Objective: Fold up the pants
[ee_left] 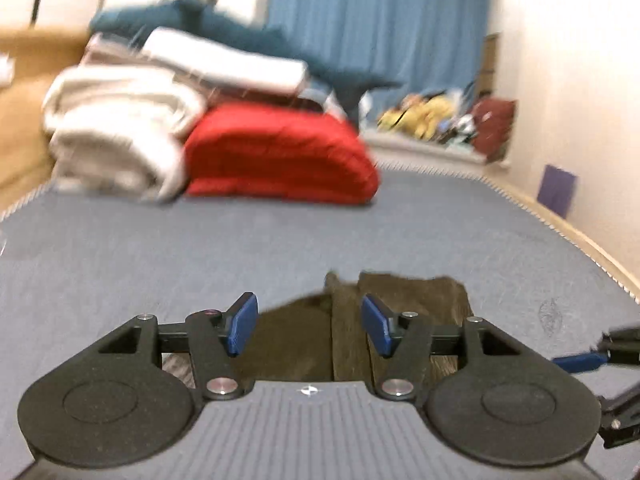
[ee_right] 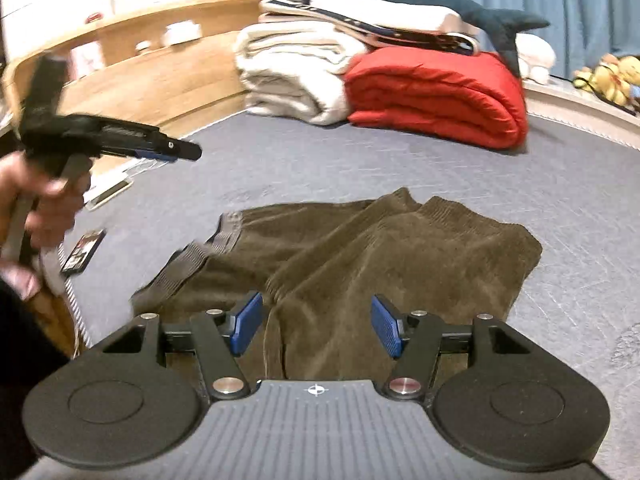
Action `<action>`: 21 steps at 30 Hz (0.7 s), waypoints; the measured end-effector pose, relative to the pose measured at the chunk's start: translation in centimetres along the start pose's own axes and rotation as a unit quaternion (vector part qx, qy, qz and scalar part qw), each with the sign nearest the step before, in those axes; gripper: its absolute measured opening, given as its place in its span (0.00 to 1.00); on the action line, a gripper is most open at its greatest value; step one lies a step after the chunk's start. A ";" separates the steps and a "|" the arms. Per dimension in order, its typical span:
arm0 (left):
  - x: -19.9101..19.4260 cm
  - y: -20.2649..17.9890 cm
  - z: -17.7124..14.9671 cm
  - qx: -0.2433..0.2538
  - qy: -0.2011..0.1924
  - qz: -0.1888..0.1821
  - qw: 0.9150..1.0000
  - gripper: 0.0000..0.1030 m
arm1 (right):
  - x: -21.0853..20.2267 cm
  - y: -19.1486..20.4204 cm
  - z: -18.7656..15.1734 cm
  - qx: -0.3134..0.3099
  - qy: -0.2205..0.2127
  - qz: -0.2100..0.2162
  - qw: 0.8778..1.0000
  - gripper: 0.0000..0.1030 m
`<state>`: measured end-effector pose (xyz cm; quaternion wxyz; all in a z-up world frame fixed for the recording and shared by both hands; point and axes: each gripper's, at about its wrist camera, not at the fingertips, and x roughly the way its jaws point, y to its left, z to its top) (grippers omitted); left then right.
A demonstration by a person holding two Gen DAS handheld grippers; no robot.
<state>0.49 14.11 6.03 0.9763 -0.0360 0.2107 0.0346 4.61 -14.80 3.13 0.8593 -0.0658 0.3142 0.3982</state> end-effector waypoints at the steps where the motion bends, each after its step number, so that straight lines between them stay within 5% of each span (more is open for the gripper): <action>1: 0.9 -0.8 -1.4 0.018 0.012 0.003 1.000 0.60 | 1.3 0.5 0.4 -0.007 0.007 -0.009 1.000 0.60; 3: 3.9 -0.9 -1.6 -0.019 0.089 -0.002 0.996 0.39 | 4.0 1.8 0.2 -0.021 0.020 -0.014 0.999 0.60; 5: 5.2 -0.4 -1.1 -0.071 0.099 -0.036 0.992 0.33 | 6.8 2.6 0.1 -0.033 0.040 -0.019 0.998 0.60; 6: 5.8 -0.6 -0.8 -0.067 0.101 -0.029 0.992 0.21 | 7.7 3.1 0.0 -0.041 0.052 -0.020 0.998 0.60; 15: 7.4 0.7 0.1 -0.064 0.111 -0.053 0.990 0.18 | 16.4 6.5 -1.2 -0.092 0.139 -0.026 0.986 0.58; 16: 7.7 0.9 0.1 -0.066 0.118 -0.053 0.989 0.18 | 16.9 6.7 -1.5 -0.097 0.144 -0.024 0.985 0.55; 18: 7.3 2.1 -0.5 -0.078 0.130 -0.046 0.987 0.18 | 17.2 6.7 -1.8 -0.103 0.151 -0.033 0.983 0.19; 21: 7.8 3.4 -1.0 -0.114 0.155 -0.029 0.981 0.18 | 15.4 6.0 -1.8 -0.102 0.133 -0.033 0.985 0.12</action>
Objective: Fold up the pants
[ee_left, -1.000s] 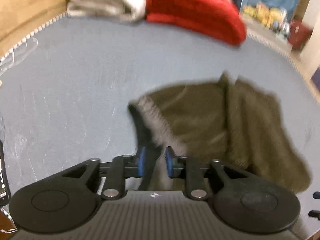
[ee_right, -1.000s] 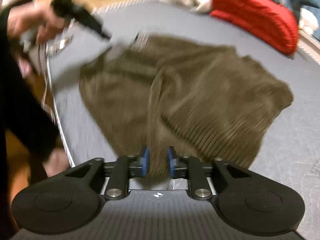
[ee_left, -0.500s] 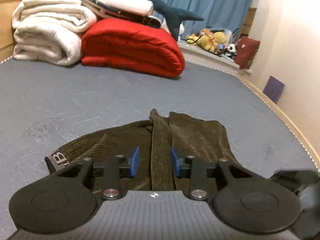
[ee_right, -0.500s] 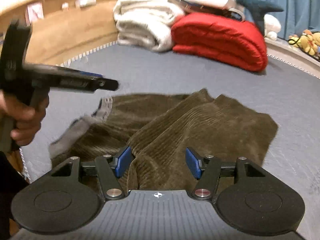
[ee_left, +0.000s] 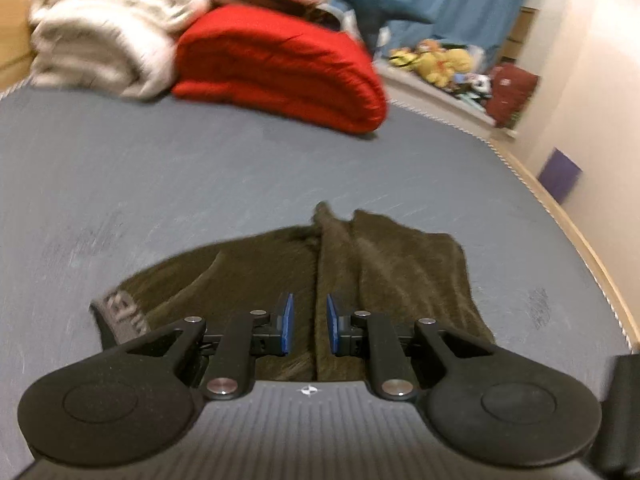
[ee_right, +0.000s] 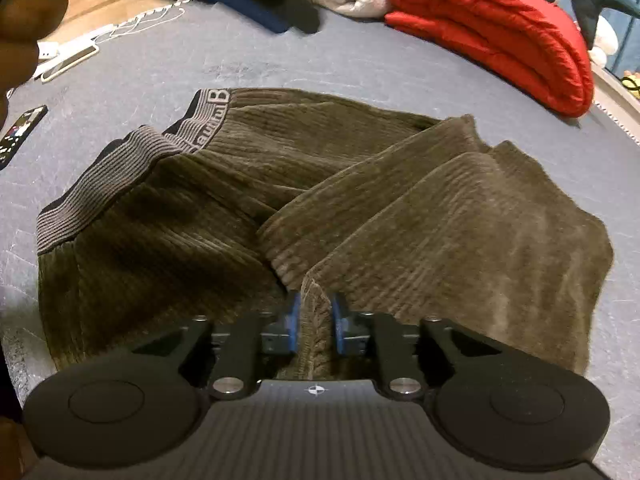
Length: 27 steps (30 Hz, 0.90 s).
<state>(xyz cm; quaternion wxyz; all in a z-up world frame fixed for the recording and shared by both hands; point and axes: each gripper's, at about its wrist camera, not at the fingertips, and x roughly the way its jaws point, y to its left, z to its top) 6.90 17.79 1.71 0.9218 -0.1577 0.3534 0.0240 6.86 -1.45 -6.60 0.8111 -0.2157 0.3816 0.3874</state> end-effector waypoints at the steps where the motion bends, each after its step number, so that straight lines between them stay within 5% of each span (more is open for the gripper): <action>1: -0.1 0.4 -0.3 -0.012 0.007 0.000 1.000 0.18 | -1.2 -0.5 -0.4 0.001 -0.011 0.000 1.000 0.11; 5: 0.2 1.7 -0.6 -0.049 0.023 -0.006 0.999 0.18 | -7.4 -3.6 -3.2 0.021 -0.051 -0.001 0.998 0.11; 11: -0.3 1.5 -1.4 -0.019 0.027 -0.011 0.999 0.19 | -18.4 -10.1 -12.9 0.097 -0.093 -0.019 0.991 0.09; 18: -0.3 0.0 -2.0 -0.032 0.049 -0.040 0.997 0.25 | -22.6 -15.2 -25.8 0.189 -0.018 -0.045 0.981 0.08; 20: 0.1 -0.9 -2.1 -0.026 0.050 -0.036 0.998 0.31 | -22.9 -15.8 -26.4 0.203 -0.017 -0.064 0.977 0.11; 22: 0.6 -1.8 -2.4 -0.027 0.056 -0.034 0.997 0.31 | -23.8 -16.3 -25.6 0.218 -0.061 -0.072 0.971 0.11; 27: 1.8 -3.3 -3.2 -0.031 0.074 -0.036 0.996 0.34 | -22.4 -16.4 -21.3 0.216 -0.140 -0.088 0.962 0.40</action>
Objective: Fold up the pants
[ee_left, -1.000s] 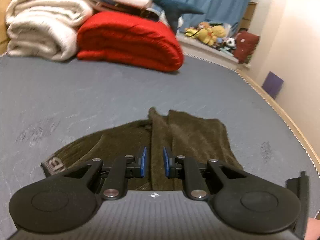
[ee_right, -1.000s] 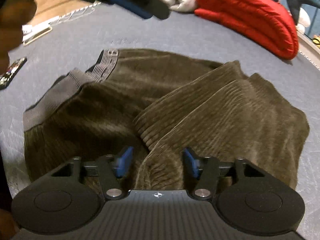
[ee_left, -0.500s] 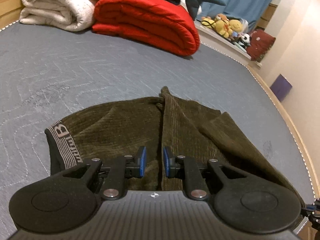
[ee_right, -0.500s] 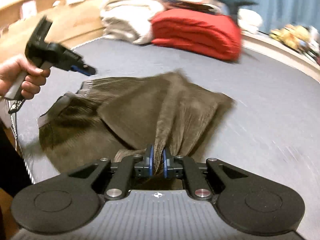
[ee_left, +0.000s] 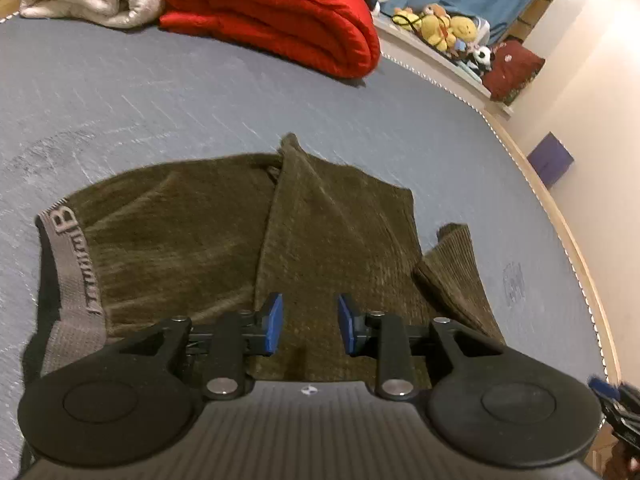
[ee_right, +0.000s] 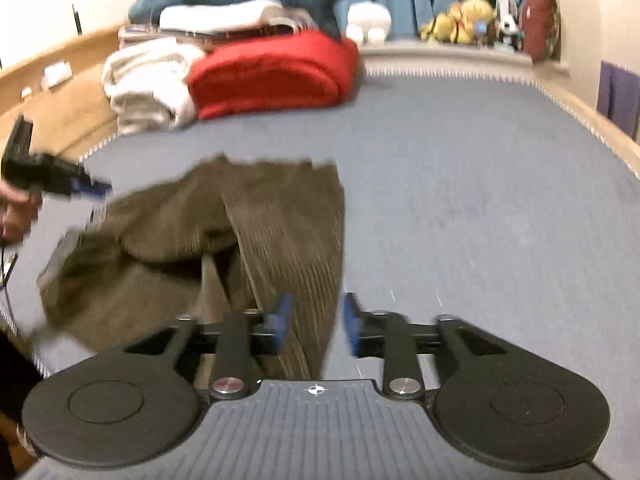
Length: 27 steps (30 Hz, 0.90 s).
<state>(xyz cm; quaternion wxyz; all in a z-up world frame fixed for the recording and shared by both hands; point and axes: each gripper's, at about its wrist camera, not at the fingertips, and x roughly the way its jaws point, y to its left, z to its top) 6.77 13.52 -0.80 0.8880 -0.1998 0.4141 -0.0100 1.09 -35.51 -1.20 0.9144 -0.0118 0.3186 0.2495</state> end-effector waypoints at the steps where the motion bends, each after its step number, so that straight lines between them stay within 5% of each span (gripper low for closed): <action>1: 0.2 -0.2 -0.1 0.003 0.002 0.000 1.000 0.35 | 1.2 0.8 0.5 -0.011 -0.002 0.001 1.000 0.41; 8: 1.2 0.5 -0.3 0.000 0.012 0.018 1.000 0.37 | 9.6 6.3 3.1 -0.087 0.010 -0.010 0.996 0.51; 19: 0.0 2.1 0.8 -0.023 0.008 0.031 0.999 0.41 | 19.3 11.0 4.4 -0.182 0.087 -0.047 0.978 0.49; 20: 0.0 2.2 0.7 -0.021 0.008 0.032 0.999 0.42 | 19.6 10.9 4.5 -0.178 0.092 -0.048 0.979 0.46; 23: 0.2 2.5 0.6 -0.026 0.009 0.033 0.999 0.42 | 19.8 10.4 4.9 -0.162 0.095 -0.054 0.981 0.11; 27: 0.6 2.7 0.5 -0.028 0.011 0.033 0.999 0.42 | 16.7 8.4 5.9 -0.122 0.042 -0.082 0.988 0.08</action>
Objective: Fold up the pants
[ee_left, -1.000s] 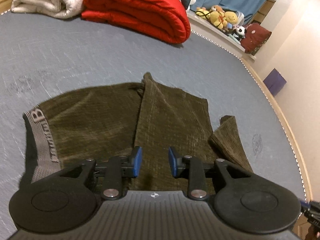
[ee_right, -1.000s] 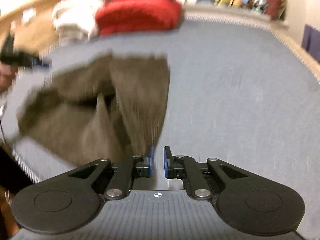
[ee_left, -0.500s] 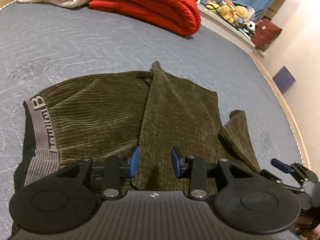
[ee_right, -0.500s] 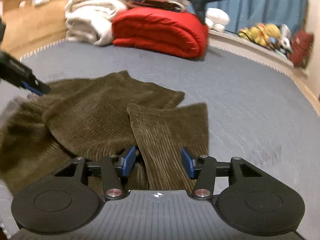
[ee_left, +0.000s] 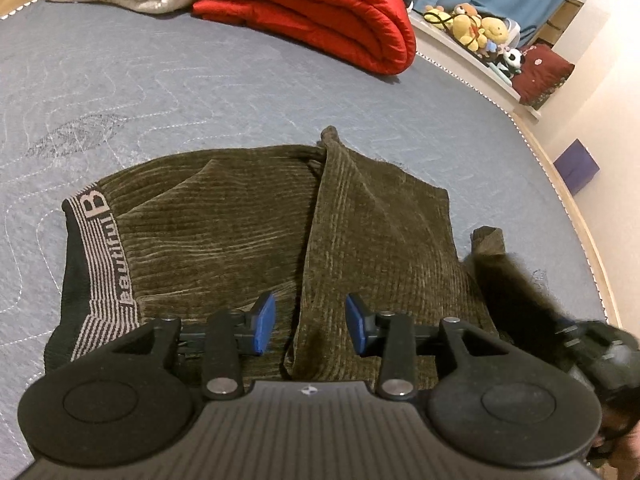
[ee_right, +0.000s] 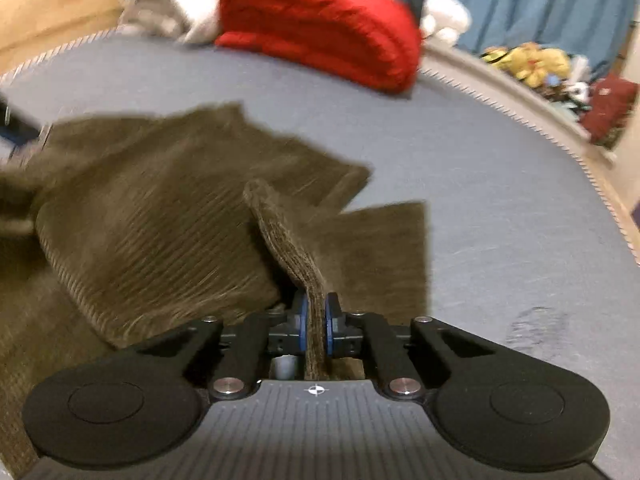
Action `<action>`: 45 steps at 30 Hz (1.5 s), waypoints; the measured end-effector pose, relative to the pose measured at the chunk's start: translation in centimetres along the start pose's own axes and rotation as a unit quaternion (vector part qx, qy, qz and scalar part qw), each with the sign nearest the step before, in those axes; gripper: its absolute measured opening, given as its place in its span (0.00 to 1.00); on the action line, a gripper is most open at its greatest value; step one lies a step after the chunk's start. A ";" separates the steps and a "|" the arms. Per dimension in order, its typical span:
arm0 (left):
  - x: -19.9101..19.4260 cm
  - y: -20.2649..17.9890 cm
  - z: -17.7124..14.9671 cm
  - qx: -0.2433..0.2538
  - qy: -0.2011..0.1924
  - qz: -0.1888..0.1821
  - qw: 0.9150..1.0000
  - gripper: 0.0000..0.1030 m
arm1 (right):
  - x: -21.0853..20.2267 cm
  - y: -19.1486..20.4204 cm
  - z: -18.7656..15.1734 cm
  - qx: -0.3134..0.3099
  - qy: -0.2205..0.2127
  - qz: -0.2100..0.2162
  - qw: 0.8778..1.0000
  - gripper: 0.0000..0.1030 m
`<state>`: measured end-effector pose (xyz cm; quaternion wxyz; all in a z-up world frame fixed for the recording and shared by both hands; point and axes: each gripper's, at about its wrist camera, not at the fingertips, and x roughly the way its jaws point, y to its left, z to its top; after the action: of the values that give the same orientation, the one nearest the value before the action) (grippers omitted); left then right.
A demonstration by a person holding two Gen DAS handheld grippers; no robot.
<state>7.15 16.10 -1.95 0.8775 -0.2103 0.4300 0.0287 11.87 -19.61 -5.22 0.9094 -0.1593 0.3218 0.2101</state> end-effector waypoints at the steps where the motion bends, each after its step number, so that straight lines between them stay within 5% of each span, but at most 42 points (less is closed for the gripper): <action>1: 0.0 0.0 0.0 0.002 -0.001 -0.002 1.000 0.42 | -1.2 -1.2 0.0 0.023 -0.015 -0.010 1.000 0.08; 4: -0.2 -0.1 -0.1 0.008 -0.002 -0.010 1.000 0.42 | -5.7 -6.4 -1.0 0.116 -0.059 -0.040 0.991 0.07; 9: -0.9 0.1 -0.4 0.015 -0.001 -0.022 1.000 0.42 | -12.7 -15.6 -8.1 0.283 -0.085 -0.096 0.951 0.07; 12: -1.0 0.4 -0.7 0.014 0.005 -0.028 1.000 0.42 | -14.7 -19.9 -14.6 0.380 -0.043 -0.151 0.911 0.07; 15: -1.0 0.4 -0.8 0.012 0.008 -0.027 1.000 0.42 | -14.1 -22.4 -20.9 0.463 0.048 -0.150 0.872 0.08; 18: -0.8 0.0 -0.9 0.016 0.008 -0.024 1.000 0.42 | -13.4 -23.9 -24.3 0.524 0.079 -0.143 0.836 0.18; 21: -0.3 -0.8 -1.2 0.023 0.010 -0.020 0.999 0.42 | -13.3 -25.1 -25.0 0.565 0.053 -0.146 0.810 0.47; 23: 0.0 -1.2 -1.4 0.027 0.011 -0.017 0.999 0.43 | -12.7 -25.8 -25.1 0.588 0.036 -0.140 0.796 0.50; 29: 0.7 -1.7 -2.0 0.038 0.010 -0.003 0.999 0.43 | -9.9 -28.5 -25.0 0.607 -0.007 -0.142 0.782 0.49; 31: 0.9 -1.6 -2.0 0.039 0.011 0.000 0.999 0.43 | -9.1 -29.0 -24.5 0.599 -0.011 -0.151 0.786 0.34; 32: 1.0 -1.6 -2.1 0.039 0.012 0.002 0.999 0.43 | -9.1 -29.1 -24.6 0.594 -0.009 -0.152 0.790 0.15; 33: 1.0 -1.5 -2.2 0.038 0.012 0.003 0.999 0.43 | -9.0 -29.5 -24.5 0.591 -0.009 -0.150 0.793 0.11; 36: 1.2 -1.4 -2.0 0.035 0.015 0.003 0.999 0.43 | -9.6 -29.7 -23.5 0.566 -0.024 -0.157 0.809 0.11; 39: 1.3 -1.6 -1.9 0.038 0.014 -0.001 0.999 0.43 | -12.9 -29.5 -21.7 0.552 -0.097 -0.162 0.813 0.09; 41: 1.3 -2.0 -1.9 0.041 0.015 -0.005 0.999 0.43 | -16.2 -29.4 -21.8 0.560 -0.155 -0.221 0.784 0.09; 42: 1.4 -2.1 -2.0 0.044 0.016 -0.008 0.999 0.43 | -17.7 -29.5 -22.5 0.570 -0.167 -0.269 0.758 0.09; 44: 1.5 -2.5 -2.2 0.051 0.020 -0.012 0.998 0.43 | -18.9 -30.3 -24.8 0.601 -0.133 -0.333 0.714 0.10; 45: 1.6 -2.7 -2.3 0.056 0.022 -0.014 0.998 0.43 | -18.5 -31.0 -26.5 0.622 -0.101 -0.329 0.703 0.10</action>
<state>7.08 12.51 -3.49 0.8787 -0.1674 0.4469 -0.0124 0.13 -62.73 -8.00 0.8400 0.3693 0.2121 -0.3361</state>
